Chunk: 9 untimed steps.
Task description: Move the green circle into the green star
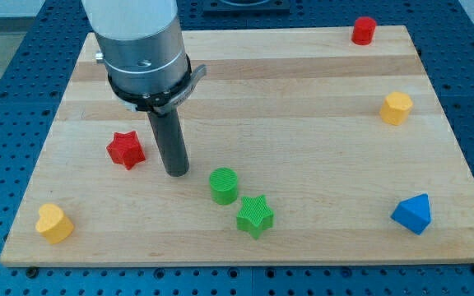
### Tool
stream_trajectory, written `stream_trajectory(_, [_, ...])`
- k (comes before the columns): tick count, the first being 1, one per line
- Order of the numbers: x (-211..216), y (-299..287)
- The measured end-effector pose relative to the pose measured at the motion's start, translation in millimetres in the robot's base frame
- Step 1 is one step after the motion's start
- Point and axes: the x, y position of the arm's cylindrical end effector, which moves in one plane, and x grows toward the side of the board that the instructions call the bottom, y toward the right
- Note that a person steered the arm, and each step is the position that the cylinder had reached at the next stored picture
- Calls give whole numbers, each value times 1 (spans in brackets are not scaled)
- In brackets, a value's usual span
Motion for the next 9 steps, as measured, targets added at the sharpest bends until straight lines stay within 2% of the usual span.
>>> stream_trajectory(3, [12,48])
stream_trajectory(9, [14,73])
